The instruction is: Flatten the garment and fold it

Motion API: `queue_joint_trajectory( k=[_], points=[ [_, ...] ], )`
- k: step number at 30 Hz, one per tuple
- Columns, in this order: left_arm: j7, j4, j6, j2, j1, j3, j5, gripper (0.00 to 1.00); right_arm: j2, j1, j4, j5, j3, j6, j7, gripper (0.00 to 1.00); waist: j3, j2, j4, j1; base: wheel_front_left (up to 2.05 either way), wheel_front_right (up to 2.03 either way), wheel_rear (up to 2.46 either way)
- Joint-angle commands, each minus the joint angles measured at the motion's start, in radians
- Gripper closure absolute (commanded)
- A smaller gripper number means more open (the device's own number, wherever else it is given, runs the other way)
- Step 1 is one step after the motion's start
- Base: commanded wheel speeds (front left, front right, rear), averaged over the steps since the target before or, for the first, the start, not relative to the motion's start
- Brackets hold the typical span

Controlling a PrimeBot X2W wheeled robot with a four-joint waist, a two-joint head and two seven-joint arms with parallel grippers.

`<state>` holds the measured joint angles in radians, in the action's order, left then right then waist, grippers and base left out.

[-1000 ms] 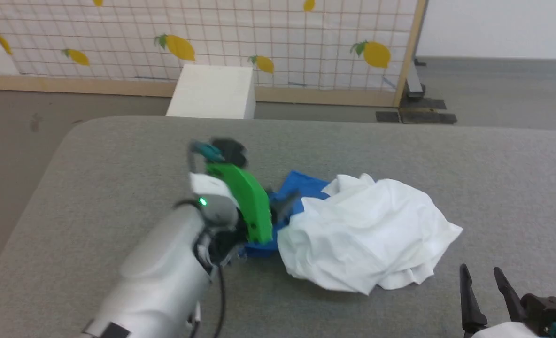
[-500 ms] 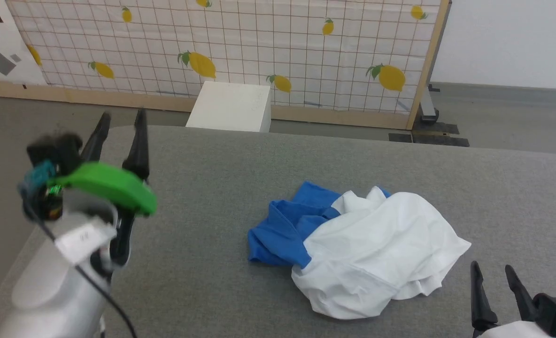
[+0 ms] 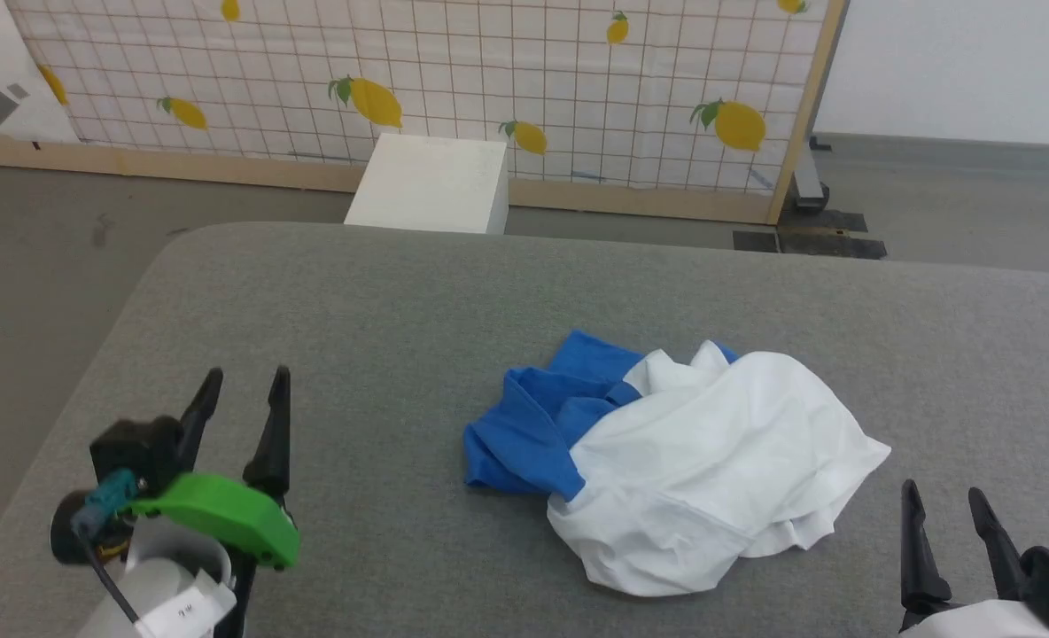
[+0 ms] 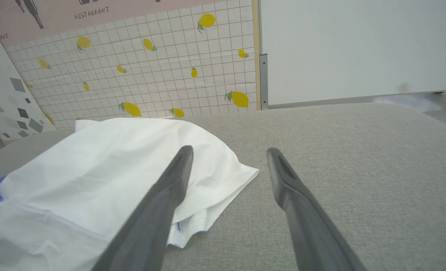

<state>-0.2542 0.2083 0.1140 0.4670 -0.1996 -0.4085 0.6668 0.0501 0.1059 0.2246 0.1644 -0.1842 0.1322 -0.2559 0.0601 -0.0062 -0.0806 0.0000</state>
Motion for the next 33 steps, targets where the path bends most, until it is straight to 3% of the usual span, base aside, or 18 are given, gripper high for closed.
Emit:
queue_joint_trajectory(
  k=[1, 10, 15, 23, 28, 33],
  points=[
    [-0.007, -0.005, -0.006, -0.011, 0.033, 0.005, -0.011, 0.0, 0.0, 0.0, -0.006, -0.008, 0.005, -0.002, -0.006, 0.0, -0.016, 0.0062, 0.015, 0.0, 0.0, 0.0, 0.0],
    [-0.007, -0.013, -0.023, -0.086, 0.111, 0.053, -0.05, 0.0, 0.0, -0.014, 0.009, 0.007, 0.024, -0.002, 0.001, 0.0, -0.046, 0.0062, 0.033, 0.0, 0.0, 0.0, 0.0],
    [-0.007, -0.026, -0.03, -0.114, 0.115, 0.076, -0.082, 0.0, 0.0, -0.08, 0.004, 0.016, 0.039, -0.002, 0.108, 0.0, -0.06, 0.0062, 0.027, 0.0, 0.0, 0.0, 0.0],
    [-0.008, -0.058, -0.047, -0.147, 0.093, 0.103, -0.12, 0.0, 0.003, -0.373, 0.026, -0.062, 0.072, -0.002, 0.509, 0.0, -0.132, 0.0062, 0.001, 0.0, 0.0, 0.0, 0.0],
    [-0.008, -0.058, -0.065, -0.169, 0.068, 0.118, -0.133, 0.0, 0.056, -0.546, 0.093, -0.071, 0.177, -0.002, 0.789, 0.0, -0.189, 0.0062, -0.034, 0.0, 0.0, 0.0, 0.0],
    [-0.008, -0.046, -0.081, -0.191, 0.057, 0.137, -0.141, 0.0, 0.104, -0.609, 0.161, -0.071, 0.239, -0.002, 1.022, 0.0, -0.22, 0.0062, -0.063, 0.0, 0.0, 0.0, 0.0]
  ],
)
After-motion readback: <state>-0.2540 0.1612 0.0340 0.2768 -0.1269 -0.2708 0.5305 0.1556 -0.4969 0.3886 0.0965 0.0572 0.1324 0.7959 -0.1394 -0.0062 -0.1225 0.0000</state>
